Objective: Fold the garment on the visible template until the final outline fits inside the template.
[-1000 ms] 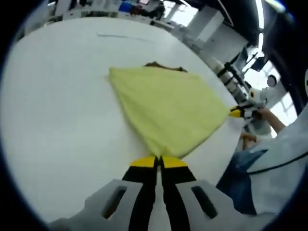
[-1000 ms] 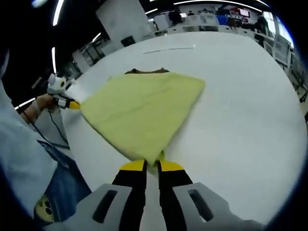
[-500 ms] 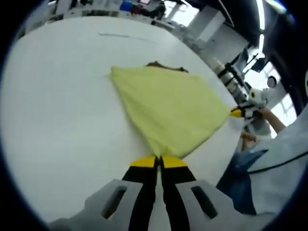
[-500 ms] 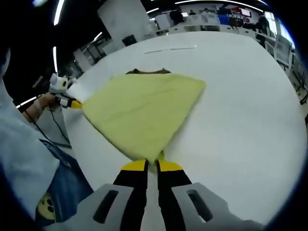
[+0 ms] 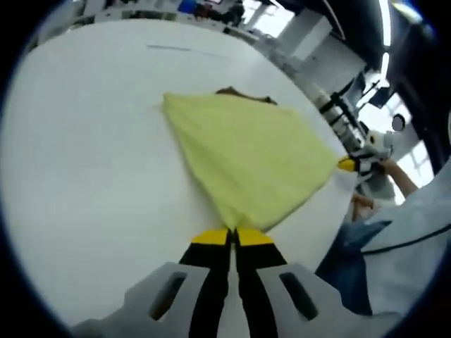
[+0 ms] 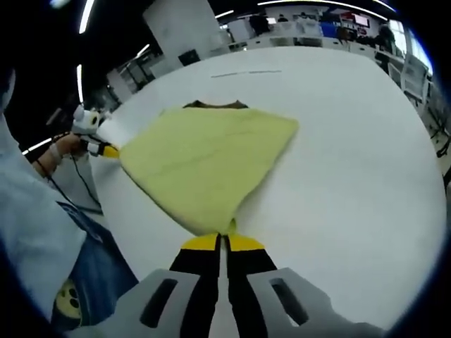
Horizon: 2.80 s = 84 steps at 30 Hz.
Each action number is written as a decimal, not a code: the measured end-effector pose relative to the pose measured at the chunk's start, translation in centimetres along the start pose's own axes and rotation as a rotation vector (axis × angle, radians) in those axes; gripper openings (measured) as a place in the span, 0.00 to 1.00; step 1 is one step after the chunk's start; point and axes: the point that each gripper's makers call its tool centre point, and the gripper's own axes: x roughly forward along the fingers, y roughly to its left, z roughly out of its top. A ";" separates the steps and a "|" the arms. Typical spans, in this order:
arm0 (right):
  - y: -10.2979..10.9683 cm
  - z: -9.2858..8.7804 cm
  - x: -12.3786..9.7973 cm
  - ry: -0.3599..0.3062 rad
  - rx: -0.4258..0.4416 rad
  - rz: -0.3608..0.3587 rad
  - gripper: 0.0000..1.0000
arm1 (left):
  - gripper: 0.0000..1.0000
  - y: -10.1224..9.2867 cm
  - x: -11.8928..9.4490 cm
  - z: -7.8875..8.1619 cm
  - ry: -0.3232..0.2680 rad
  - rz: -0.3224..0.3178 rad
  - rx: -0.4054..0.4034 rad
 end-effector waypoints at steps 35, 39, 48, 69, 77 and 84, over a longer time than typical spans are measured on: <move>0.0 2.1 -3.2 0.037 -0.138 -0.056 0.01 | 0.00 -1.4 -3.4 1.1 0.199 0.018 0.301; 0.2 0.5 -3.0 0.049 -0.085 -0.041 0.01 | 0.00 -1.1 -2.9 -0.1 0.218 0.023 0.308; 1.9 -0.9 -1.2 0.048 -0.047 0.008 0.01 | 0.00 -0.2 -2.5 -1.1 0.242 0.028 0.277; 1.5 -0.8 1.0 0.067 -0.097 0.025 0.02 | 0.00 -0.2 -2.2 -1.5 0.234 0.030 0.260; 1.9 0.3 -0.7 0.040 -0.111 0.020 0.02 | 0.00 -0.2 -2.6 -0.9 0.227 0.023 0.233; 2.0 -1.6 0.2 0.103 -0.133 0.014 0.01 | 0.00 0.2 -1.6 -2.2 0.299 0.037 0.250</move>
